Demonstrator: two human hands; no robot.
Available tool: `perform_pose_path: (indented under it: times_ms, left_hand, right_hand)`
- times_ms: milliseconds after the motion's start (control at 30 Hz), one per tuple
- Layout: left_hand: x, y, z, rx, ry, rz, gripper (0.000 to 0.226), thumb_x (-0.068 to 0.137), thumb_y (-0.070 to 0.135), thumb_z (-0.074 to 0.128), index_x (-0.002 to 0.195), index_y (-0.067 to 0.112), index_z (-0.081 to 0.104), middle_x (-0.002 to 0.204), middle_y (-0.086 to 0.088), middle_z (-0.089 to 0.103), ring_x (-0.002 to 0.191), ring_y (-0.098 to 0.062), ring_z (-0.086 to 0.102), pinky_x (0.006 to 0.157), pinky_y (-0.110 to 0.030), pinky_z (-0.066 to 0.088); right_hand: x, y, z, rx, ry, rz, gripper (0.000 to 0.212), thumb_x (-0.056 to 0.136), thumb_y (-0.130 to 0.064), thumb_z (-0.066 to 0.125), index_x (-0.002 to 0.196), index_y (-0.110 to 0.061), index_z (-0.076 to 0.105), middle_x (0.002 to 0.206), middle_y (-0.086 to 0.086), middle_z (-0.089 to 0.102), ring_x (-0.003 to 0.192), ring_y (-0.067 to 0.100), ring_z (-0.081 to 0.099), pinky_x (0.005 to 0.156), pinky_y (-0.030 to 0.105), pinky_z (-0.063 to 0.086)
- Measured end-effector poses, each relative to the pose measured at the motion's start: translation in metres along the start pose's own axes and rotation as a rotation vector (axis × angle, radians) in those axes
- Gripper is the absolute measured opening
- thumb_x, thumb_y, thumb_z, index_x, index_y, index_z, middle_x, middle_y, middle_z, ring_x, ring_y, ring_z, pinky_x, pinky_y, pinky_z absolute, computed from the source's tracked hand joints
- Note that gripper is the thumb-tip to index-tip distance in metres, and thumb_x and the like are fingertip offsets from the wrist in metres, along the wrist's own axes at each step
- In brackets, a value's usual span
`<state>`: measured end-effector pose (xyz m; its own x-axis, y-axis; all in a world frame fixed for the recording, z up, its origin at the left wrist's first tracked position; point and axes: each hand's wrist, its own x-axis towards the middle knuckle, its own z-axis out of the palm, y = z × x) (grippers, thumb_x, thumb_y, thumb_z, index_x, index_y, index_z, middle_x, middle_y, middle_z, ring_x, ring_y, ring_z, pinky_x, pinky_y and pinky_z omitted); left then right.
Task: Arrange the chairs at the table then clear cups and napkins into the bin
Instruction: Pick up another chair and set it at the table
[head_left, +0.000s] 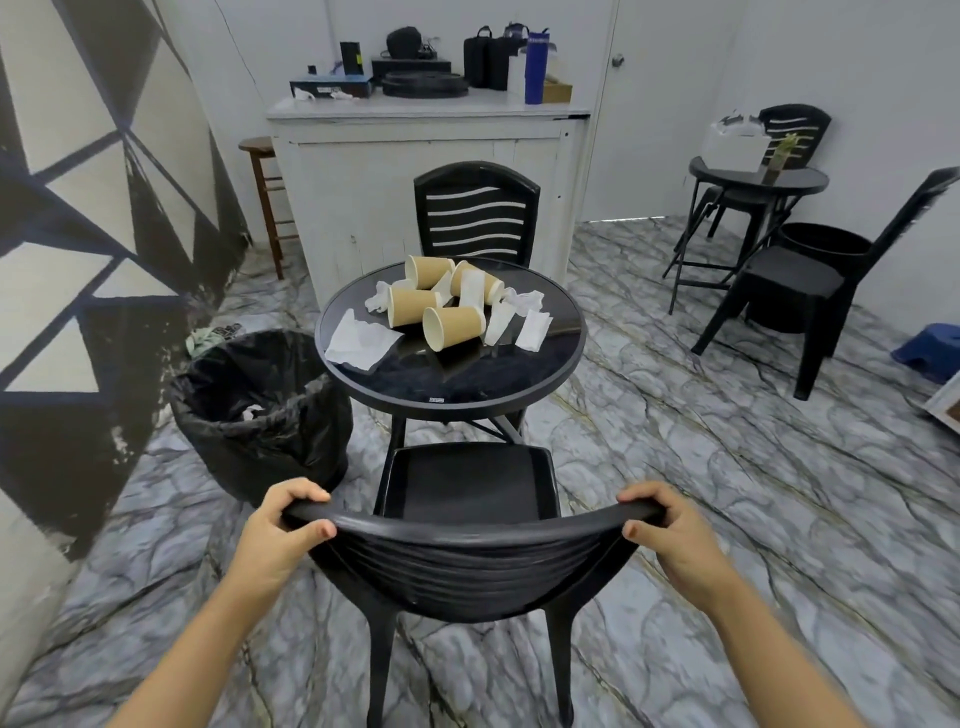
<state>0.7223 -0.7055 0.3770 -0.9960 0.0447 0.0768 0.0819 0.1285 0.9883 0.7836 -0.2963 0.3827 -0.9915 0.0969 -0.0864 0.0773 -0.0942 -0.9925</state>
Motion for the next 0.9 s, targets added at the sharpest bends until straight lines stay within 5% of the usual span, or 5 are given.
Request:
perform_pose_path:
  times_ms: [133,333,667,800,900]
  left_hand:
    - [0.008,0.003,-0.001,-0.001,-0.022,-0.017,0.028,0.053,0.01,0.067,0.08,0.017,0.061,0.094,0.0,0.053,0.092,-0.02,0.048,0.077,-0.033,0.039]
    - [0.001,0.0,-0.004,-0.002,-0.018,-0.048,0.031,0.042,0.037,0.074,0.071,0.034,0.066,0.094,0.001,0.055,0.088,-0.011,0.053,0.078,-0.027,0.042]
    - [-0.002,0.006,-0.005,0.03,-0.036,-0.041,0.031,0.045,0.042,0.074,0.073,0.036,0.065,0.095,0.0,0.056,0.09,-0.013,0.053,0.08,-0.027,0.042]
    - [-0.002,0.008,-0.005,0.025,-0.046,-0.05,0.032,0.044,0.043,0.075,0.074,0.036,0.065,0.096,0.0,0.057,0.091,-0.015,0.052,0.081,-0.03,0.042]
    - [-0.004,0.01,-0.005,0.028,-0.054,-0.062,0.037,0.045,0.045,0.075,0.077,0.032,0.064,0.098,0.0,0.056,0.093,-0.015,0.052,0.082,-0.028,0.041]
  right_hand:
    - [0.003,-0.003,0.004,0.017,0.053,0.002,0.045,0.032,-0.042,0.092,0.065,-0.024,0.069,0.071,-0.004,0.063,0.061,0.005,0.059,0.057,0.016,0.05]
    - [0.004,-0.002,0.005,0.046,0.061,0.007,0.058,0.018,-0.05,0.092,0.065,-0.023,0.07,0.078,0.003,0.059,0.064,0.008,0.061,0.059,0.019,0.051]
    - [-0.002,-0.011,0.01,-0.006,0.081,0.039,0.081,0.013,-0.05,0.092,0.078,-0.01,0.063,0.082,0.005,0.059,0.063,0.008,0.062,0.059,0.018,0.052]
    - [-0.003,-0.011,0.009,-0.017,0.097,0.053,0.073,0.019,-0.048,0.093,0.076,-0.013,0.065,0.081,0.003,0.059,0.066,0.01,0.061,0.058,0.018,0.052]
    - [-0.002,-0.015,0.01,0.024,0.056,0.113,0.028,0.045,-0.027,0.089,0.065,-0.023,0.07,0.085,0.004,0.056,0.075,0.017,0.056,0.06,0.016,0.051]
